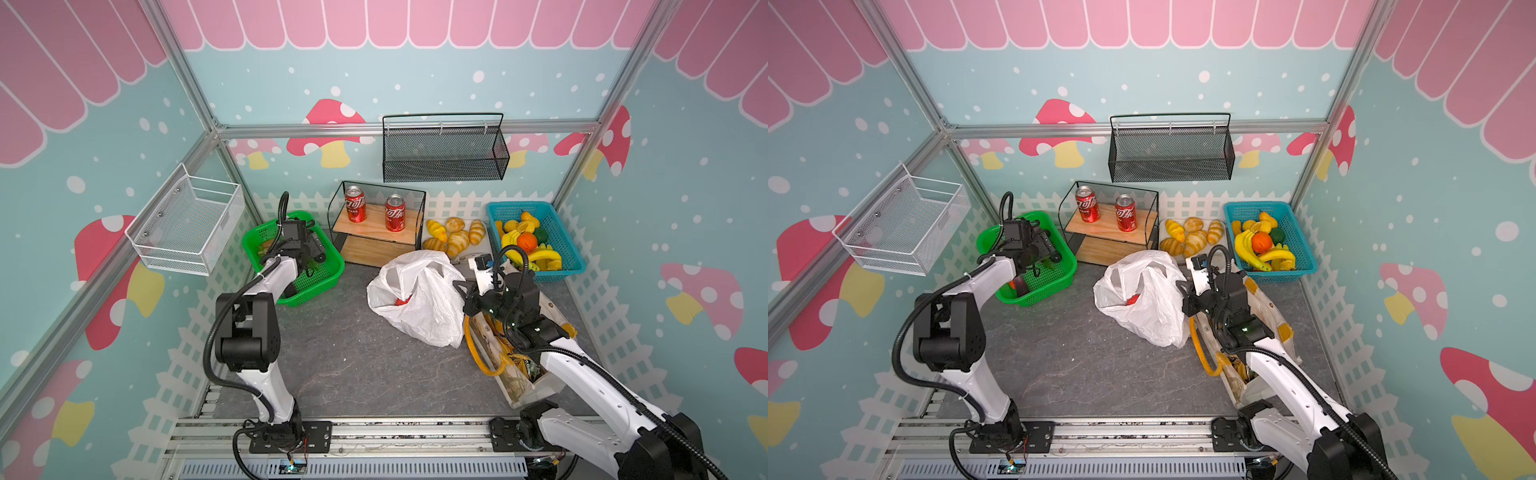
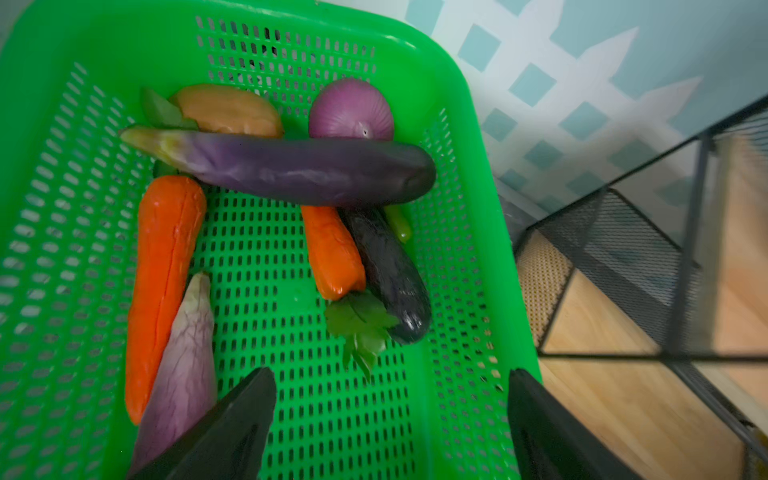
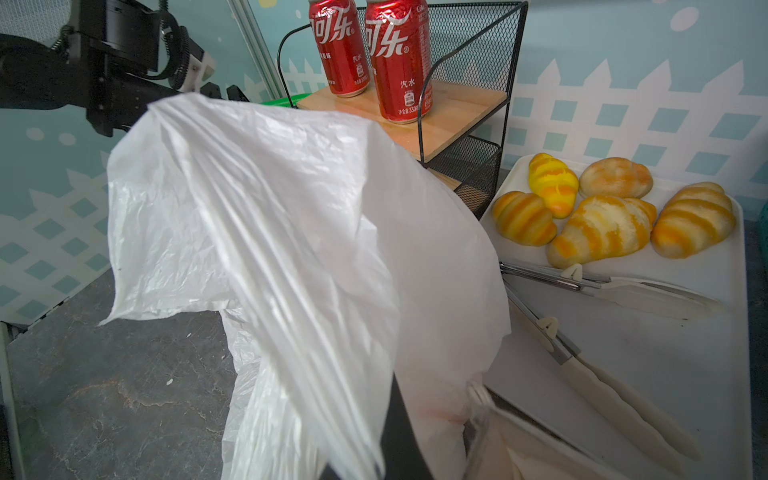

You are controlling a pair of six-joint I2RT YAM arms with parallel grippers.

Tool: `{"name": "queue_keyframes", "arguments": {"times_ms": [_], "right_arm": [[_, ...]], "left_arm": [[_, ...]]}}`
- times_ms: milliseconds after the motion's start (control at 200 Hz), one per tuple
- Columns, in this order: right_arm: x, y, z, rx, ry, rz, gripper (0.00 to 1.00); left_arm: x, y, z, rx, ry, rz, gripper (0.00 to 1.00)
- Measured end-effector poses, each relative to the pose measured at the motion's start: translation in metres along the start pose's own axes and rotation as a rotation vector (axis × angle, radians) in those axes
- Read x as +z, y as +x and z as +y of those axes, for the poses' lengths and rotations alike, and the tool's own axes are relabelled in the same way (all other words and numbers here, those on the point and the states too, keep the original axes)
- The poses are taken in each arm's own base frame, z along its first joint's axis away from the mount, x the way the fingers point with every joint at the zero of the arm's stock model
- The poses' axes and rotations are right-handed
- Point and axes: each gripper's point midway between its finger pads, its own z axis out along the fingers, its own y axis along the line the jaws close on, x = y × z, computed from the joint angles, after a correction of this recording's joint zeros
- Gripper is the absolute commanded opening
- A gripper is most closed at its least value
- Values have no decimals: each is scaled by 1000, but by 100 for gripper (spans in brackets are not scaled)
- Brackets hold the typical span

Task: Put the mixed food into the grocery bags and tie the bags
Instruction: 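Move the left gripper back over the green basket, then grasp the orange carrot under the long eggplant with the left gripper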

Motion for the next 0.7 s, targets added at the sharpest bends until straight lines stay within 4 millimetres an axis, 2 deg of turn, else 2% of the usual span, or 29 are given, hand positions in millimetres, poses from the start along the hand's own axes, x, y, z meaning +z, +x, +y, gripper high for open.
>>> {"name": "queue_keyframes", "arguments": {"times_ms": [125, 255, 535, 700], "right_arm": [[1, 0, 0, -1, 0, -1, 0], [4, 2, -1, -2, -2, 5, 0], [5, 3, -2, -5, -3, 7, 0], [6, 4, -2, -3, -7, 11, 0]], "left_arm": [[24, 4, 3, 28, -13, 73, 90], [34, 13, 13, 43, -34, 128, 88], [59, 32, 46, 28, -93, 223, 74], [75, 39, 55, 11, -96, 262, 63]]}}
